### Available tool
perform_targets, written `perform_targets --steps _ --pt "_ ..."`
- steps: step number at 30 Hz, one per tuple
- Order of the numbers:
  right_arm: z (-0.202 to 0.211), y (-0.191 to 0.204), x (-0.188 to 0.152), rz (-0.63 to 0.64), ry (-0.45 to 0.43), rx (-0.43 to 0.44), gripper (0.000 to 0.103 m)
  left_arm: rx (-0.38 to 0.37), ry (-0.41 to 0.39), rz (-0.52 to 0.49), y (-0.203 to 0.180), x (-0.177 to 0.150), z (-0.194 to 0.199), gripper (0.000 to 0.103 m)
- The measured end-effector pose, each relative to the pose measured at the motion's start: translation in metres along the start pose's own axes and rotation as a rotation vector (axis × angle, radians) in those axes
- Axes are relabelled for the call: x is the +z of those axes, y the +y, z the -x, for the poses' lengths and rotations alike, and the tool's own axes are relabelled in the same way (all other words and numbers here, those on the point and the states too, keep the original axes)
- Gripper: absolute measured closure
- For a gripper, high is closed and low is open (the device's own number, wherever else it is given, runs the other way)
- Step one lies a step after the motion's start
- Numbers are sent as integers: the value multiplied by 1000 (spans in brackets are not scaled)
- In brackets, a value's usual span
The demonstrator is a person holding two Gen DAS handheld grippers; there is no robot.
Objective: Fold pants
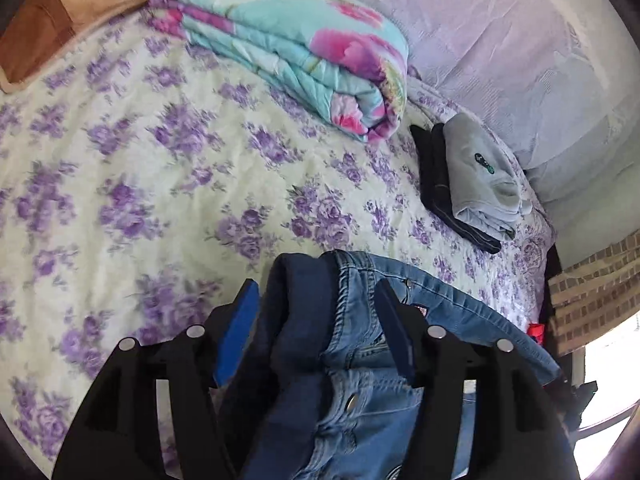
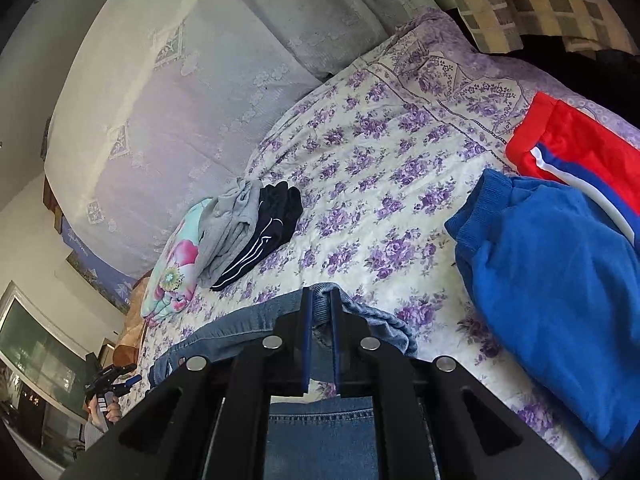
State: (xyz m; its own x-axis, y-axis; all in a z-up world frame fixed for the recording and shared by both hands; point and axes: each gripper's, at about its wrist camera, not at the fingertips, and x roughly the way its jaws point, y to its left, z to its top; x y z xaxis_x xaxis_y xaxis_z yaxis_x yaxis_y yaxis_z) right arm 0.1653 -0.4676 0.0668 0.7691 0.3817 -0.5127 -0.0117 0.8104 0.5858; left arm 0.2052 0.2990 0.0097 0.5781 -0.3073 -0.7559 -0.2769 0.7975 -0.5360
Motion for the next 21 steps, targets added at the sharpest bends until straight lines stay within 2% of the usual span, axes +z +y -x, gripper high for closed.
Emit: perform_targets --steps 4,7,9,14,16,17,19,21 --pt "-5 -8 0 -34 7 5 95 16 59 13 0 13 -24 66" --pt "-9 -12 1 -50 15 7 95 45 87 40 4 16 -36 68" --pt "-10 -14 1 -57 18 13 95 30 106 49 8 18 -40 68" --pt "-12 -19 3 -75 24 23 95 -72 135 119 17 19 -45 68" --pt "-13 -21 3 -91 25 32 95 -90 126 129 20 18 -43 83" --pt "-13 -22 2 -96 26 34 95 -105 116 142 24 17 -41 95" --pt "-13 -23 2 -100 26 37 95 -158 93 164 29 15 -34 97" --pt "-13 -23 3 -103 24 41 95 -169 67 151 27 11 -25 97"
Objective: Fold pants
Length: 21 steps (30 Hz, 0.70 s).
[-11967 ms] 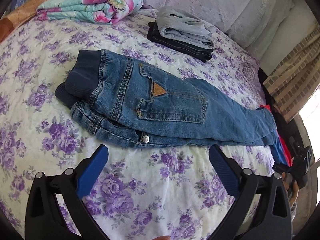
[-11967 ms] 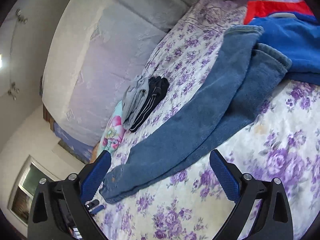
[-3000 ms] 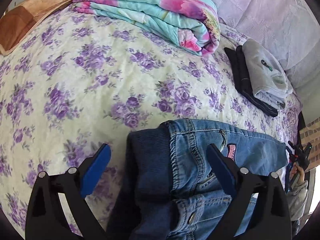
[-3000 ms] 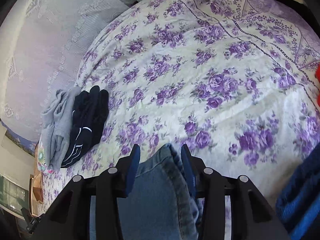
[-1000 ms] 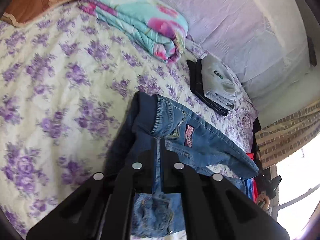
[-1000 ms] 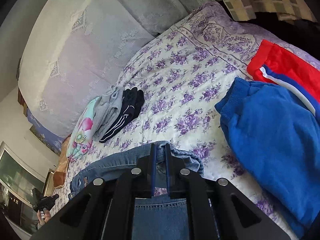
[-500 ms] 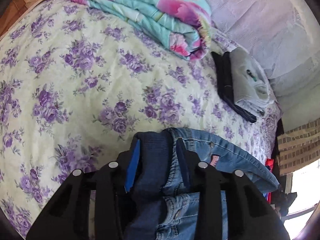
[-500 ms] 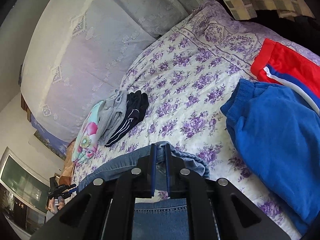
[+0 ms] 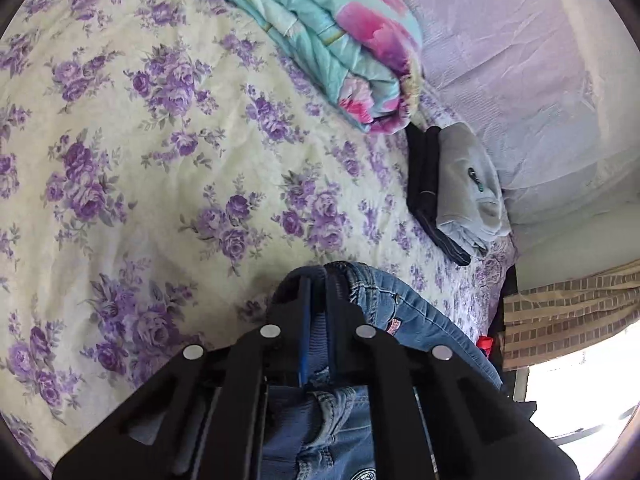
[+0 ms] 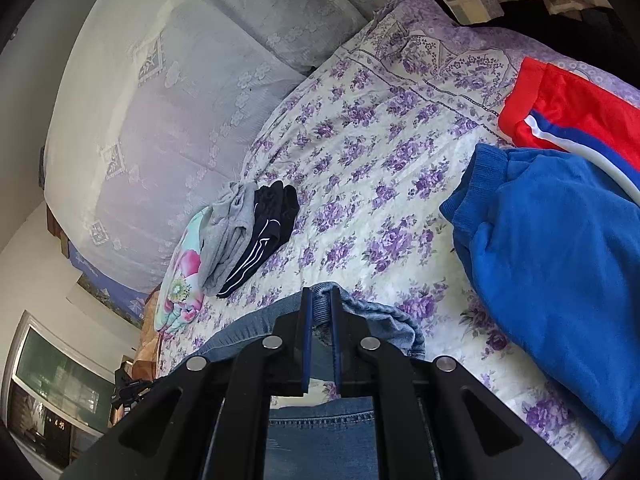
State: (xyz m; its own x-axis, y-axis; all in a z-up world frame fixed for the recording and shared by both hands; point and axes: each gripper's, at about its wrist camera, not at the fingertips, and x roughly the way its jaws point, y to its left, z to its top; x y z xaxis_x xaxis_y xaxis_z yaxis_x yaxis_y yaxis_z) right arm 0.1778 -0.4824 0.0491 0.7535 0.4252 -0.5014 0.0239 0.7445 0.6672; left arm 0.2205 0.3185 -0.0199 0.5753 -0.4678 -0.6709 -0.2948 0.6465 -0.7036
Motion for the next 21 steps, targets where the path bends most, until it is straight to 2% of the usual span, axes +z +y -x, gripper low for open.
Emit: perform_targets --steps 2,5,8,12,15,21 --pt "1 1 0 3 -4 4 95 1 -22 -37 -9 -7 7 98" --pt "10 4 2 6 -39 9 100 -47 -39 -50 -18 -15 20 98" --pt "29 1 7 -5 -77 23 100 -74 -57 -82 -26 -28 33 98" --pt "40 -5 6 1 -63 20 100 -78 -46 -126 -34 -48 34 98" --pt "28 -13 5 -27 -19 45 96 -75 -50 -139 -37 -54 32 98" --pt "-30 -38 24 -106 63 -14 96 -67 -51 -119 -36 -50 27 98"
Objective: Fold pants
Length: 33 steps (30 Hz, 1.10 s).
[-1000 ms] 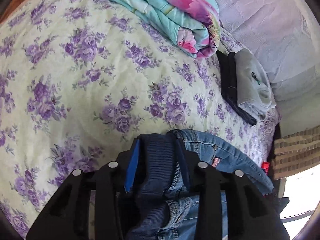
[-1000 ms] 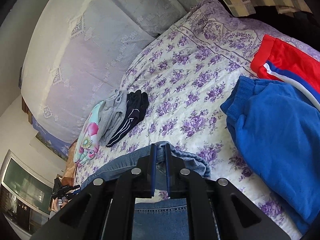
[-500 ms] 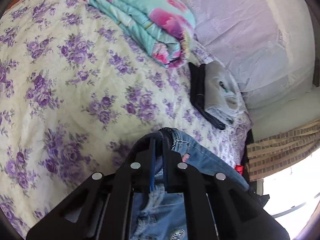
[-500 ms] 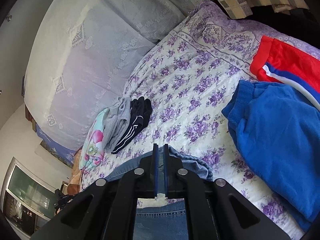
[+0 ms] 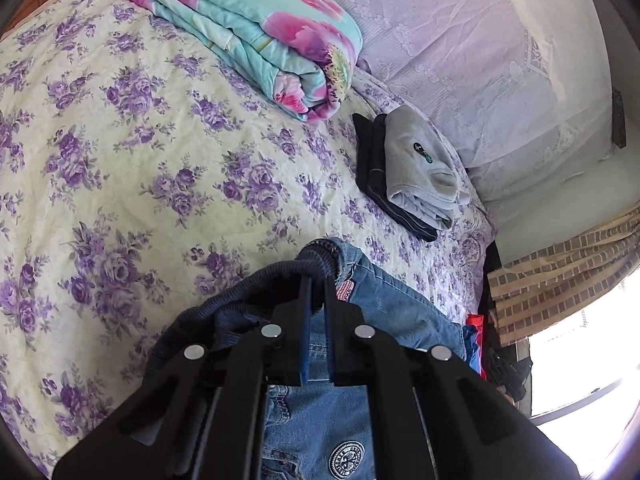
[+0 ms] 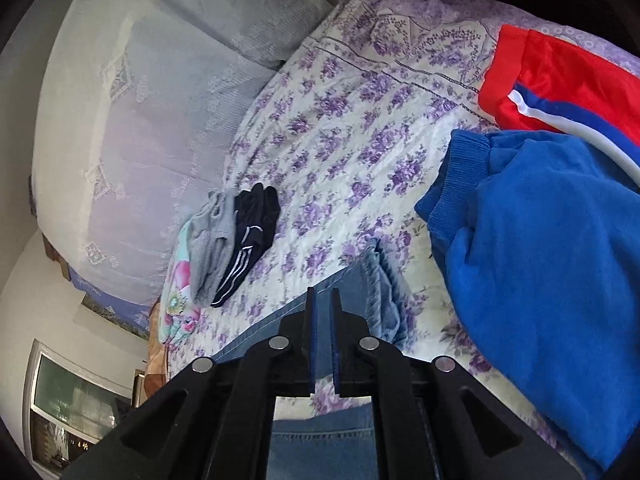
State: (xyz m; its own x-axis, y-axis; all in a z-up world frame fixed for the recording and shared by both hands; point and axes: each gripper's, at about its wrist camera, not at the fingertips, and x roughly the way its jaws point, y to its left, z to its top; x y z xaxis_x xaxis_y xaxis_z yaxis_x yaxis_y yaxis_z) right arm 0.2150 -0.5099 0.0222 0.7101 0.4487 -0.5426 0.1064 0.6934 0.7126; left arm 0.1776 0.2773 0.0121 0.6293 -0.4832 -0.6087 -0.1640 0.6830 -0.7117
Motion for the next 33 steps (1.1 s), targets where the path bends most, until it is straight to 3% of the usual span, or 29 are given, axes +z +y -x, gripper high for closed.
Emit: perform_targets --steps 3,5,9,11,15,17,18,20,21,24,26,30,33 --pt "-33 -8 13 -16 46 -26 90 7 1 13 4 3 -1 98" --pt "-52 -13 19 -31 71 -37 56 3 5 25 6 5 -3 98" --pt "-82 -14 26 -10 97 -78 56 6 15 47 10 12 -10 97" --pt "-91 -14 26 0 116 -76 66 14 25 61 12 17 -16 97" --pt "-105 -17 27 3 153 -72 67 61 43 91 20 28 -31 96" --pt "-110 -17 26 8 158 -78 69 86 65 98 25 30 -42 90" --pt "-112 -17 25 7 159 -74 73 85 78 104 28 30 -46 90" --pt "-114 -13 25 29 146 -89 96 110 73 102 30 29 -52 91" --pt "-113 -11 25 44 137 -96 96 100 71 104 31 30 -53 96" --pt "-104 4 26 84 94 -91 98 64 56 112 27 31 -47 98" --pt "-88 20 28 94 51 -44 98 25 42 101 21 30 -36 98" --pt "-30 57 18 176 -39 68 98 -112 -25 57 9 17 10 98" --pt "19 55 -14 229 -75 102 98 -183 -64 17 18 -14 51 98"
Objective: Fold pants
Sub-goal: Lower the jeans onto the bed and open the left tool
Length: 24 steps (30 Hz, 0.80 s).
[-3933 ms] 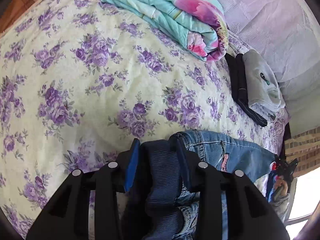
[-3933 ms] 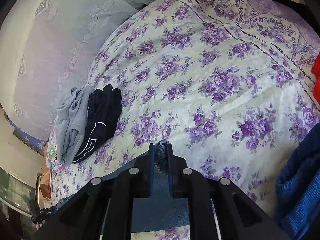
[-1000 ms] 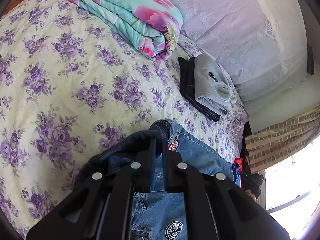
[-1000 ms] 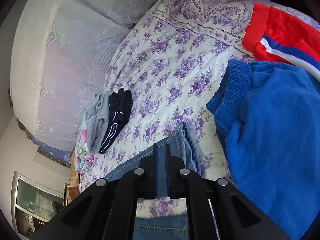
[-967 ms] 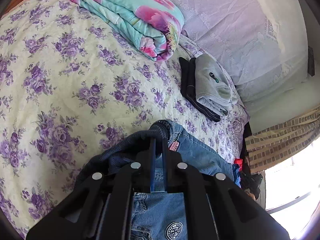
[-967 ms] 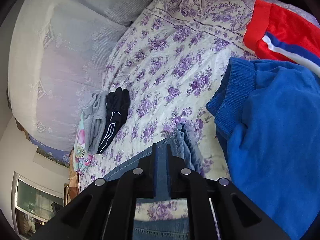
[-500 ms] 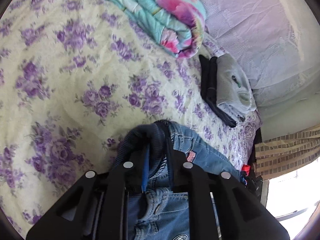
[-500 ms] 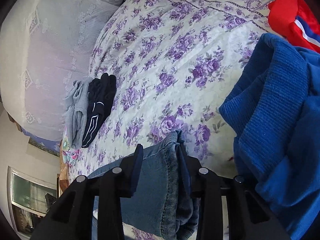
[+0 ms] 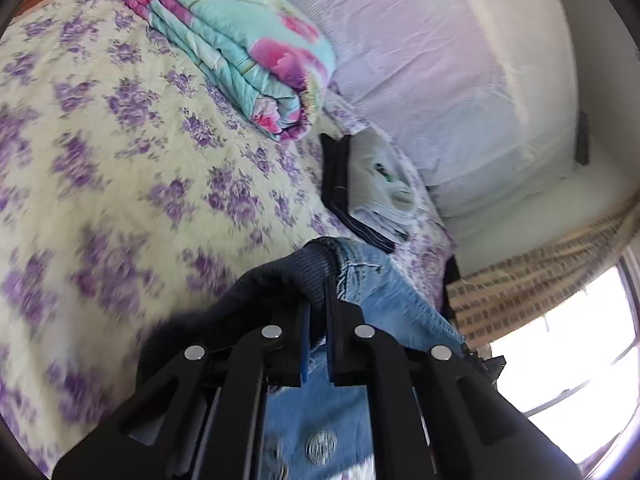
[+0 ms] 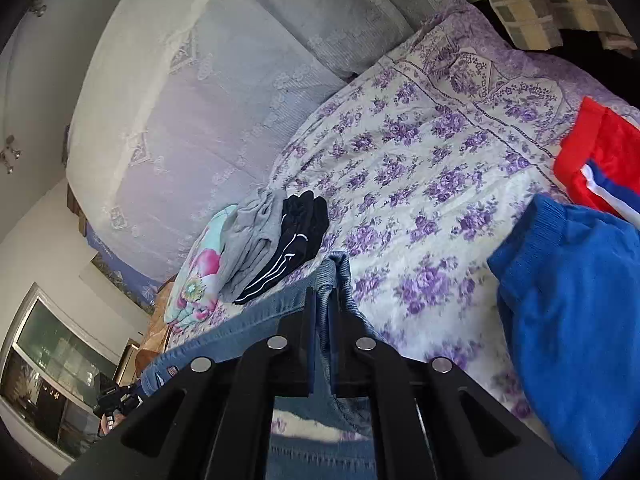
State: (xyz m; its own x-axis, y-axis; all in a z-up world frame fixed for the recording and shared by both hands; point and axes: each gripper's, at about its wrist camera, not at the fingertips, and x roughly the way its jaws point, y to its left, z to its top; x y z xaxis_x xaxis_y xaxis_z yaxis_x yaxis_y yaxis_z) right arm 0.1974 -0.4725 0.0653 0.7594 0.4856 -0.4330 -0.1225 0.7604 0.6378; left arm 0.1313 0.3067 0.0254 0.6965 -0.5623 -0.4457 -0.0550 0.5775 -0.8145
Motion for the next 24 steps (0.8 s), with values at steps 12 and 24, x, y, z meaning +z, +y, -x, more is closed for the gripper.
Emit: perform_targets --steps 12,24 --pt "117 -71 -154 -186 6 -18 79 91 -54 166 90 -130 85 58" --pt "90 -40 -180 -315 42 139 45 66 33 29 1 -154 45 34"
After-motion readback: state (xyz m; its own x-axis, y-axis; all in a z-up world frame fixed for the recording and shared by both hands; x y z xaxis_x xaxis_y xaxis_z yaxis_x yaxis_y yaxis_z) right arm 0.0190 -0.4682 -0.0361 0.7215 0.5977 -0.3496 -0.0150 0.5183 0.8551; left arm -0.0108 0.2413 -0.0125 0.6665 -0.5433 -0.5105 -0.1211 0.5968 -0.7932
